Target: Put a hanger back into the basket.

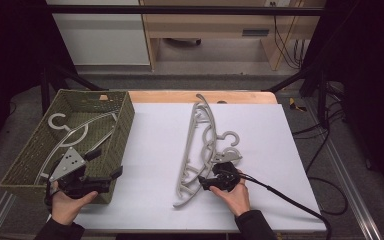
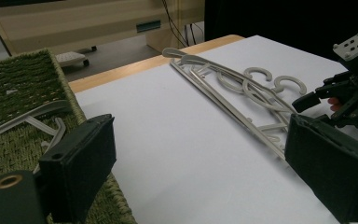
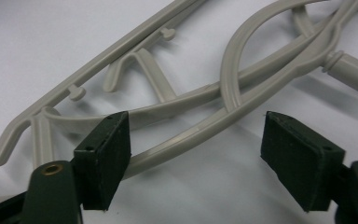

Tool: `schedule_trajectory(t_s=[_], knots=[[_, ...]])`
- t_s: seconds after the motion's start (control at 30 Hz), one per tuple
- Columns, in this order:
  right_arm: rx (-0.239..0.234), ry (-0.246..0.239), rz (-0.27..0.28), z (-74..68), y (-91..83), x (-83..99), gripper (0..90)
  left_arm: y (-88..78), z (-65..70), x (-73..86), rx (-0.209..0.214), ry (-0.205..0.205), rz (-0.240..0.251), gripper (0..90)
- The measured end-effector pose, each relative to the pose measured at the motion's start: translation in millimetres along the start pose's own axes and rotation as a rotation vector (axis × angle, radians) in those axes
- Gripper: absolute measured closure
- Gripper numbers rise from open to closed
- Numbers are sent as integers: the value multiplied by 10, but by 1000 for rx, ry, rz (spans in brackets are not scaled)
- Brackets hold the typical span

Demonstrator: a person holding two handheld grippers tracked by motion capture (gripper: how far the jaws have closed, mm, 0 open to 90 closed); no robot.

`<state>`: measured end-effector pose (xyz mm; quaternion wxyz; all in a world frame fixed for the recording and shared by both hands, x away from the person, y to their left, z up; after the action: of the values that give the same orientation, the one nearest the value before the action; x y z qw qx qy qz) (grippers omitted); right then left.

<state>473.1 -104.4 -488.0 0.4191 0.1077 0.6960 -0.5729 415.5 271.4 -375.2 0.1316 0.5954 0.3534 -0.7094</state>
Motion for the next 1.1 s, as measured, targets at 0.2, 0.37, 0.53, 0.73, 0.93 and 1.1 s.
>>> schedule_trajectory(t_s=[0.2, 0.37, 0.53, 0.73, 0.93, 1.1], knots=[[-14, 16, -27, 6, -27, -4, 365, 3, 7, -2, 1, -1, -1, 84], [-25, 17, -33, 18, -82, -24, 476, -11, 8, -7, -1, 0, 1, 85], [-14, 18, -33, 37, -105, -35, 486, -19, 6, -10, -2, 4, 3, 86], [9, 49, -29, 6, -10, -1, 313, -5, 13, -7, 1, 6, -1, 86], [20, 61, -33, -8, 30, 16, 347, -4, 8, -5, 1, 3, -1, 86], [14, 79, -34, -4, 24, 6, 425, 4, 13, -3, 4, 5, -4, 87]])
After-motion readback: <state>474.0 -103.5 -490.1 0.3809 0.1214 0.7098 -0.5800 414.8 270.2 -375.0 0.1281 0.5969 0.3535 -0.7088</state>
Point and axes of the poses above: each handheld gripper's, and its own axes: y roughly forward along the jaws, x roughly out of its underside, z roughly to its right, the point moved 2 cm from there along y, roughly forward along the jaws, and after that the axes turned 11 degrees about x, right-handed, at the moved point
